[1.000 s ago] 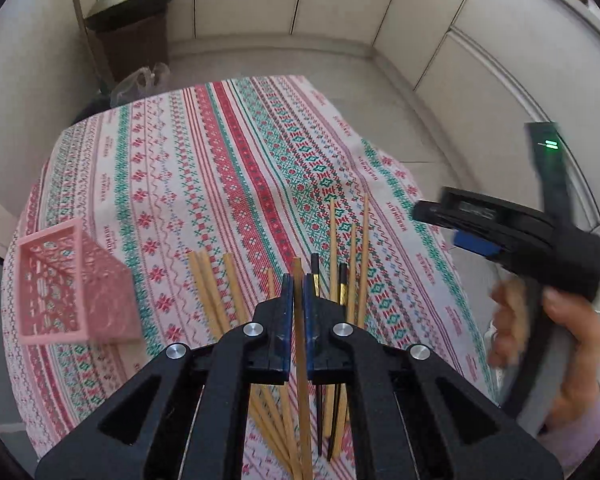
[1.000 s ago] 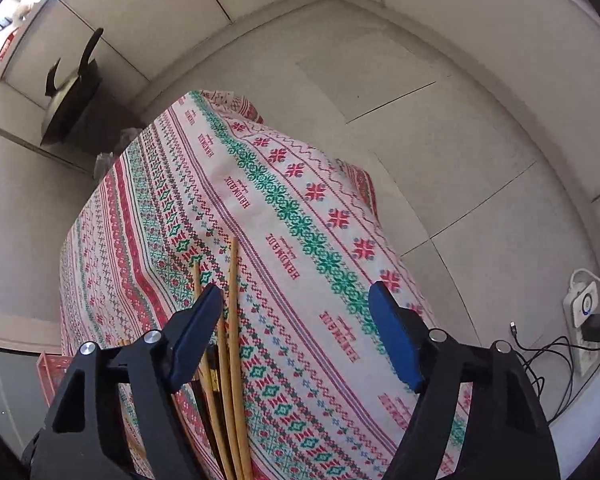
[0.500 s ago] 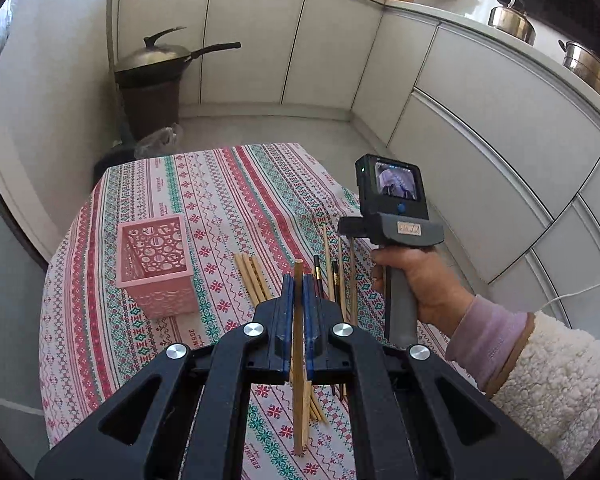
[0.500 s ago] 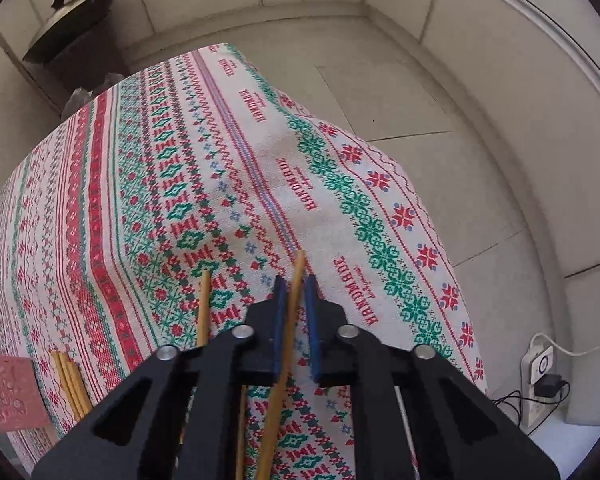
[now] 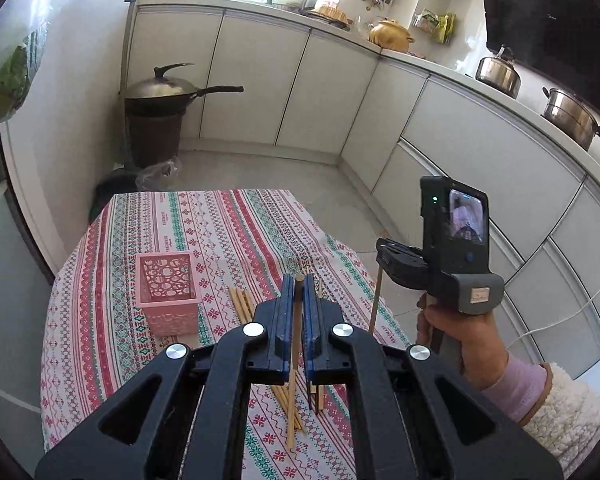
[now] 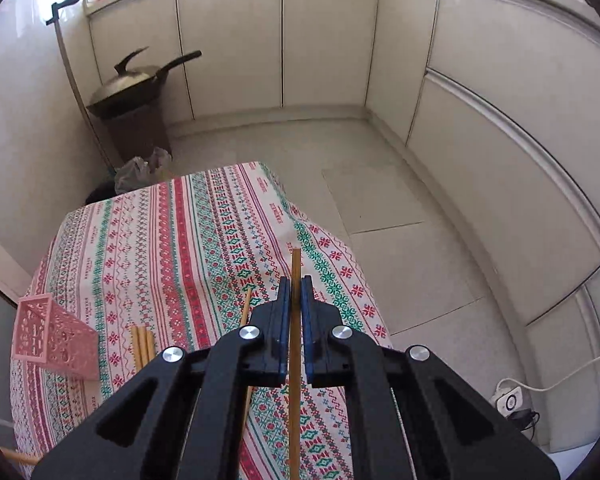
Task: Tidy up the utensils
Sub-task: 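Lift both held chopsticks and carry them over the pink mesh basket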
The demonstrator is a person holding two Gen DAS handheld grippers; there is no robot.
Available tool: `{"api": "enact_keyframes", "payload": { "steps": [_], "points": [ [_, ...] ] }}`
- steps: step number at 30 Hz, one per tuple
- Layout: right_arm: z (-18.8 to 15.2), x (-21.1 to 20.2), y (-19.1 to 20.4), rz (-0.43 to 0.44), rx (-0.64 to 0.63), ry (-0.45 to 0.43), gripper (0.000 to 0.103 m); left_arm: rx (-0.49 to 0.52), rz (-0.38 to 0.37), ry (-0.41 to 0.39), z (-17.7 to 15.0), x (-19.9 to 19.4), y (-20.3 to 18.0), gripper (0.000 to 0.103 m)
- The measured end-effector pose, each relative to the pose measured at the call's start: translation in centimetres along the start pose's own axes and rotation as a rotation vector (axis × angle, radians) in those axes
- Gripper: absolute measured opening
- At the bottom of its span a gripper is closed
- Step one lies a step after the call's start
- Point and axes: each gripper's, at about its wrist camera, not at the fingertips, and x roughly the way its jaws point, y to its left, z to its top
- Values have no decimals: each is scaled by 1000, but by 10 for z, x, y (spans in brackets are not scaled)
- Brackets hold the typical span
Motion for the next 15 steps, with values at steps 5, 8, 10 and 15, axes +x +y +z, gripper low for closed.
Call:
{"api": "enact_keyframes", "payload": {
  "steps": [5, 8, 10, 15],
  "points": [
    [-1, -41, 0, 27, -21, -62, 5, -22, -11, -27, 6, -11, -6, 4],
    [-1, -61, -2, 37, -33, -100, 5, -15, -12, -41, 8, -17, -12, 4],
    [-1, -74, -5, 50, -29, -120, 5, -11, -7, -43, 9, -20, -16, 4],
    [3, -95, -9, 83, -14, -155, 5, -8, 8, -54, 10, -26, -17, 4]
  ]
}}
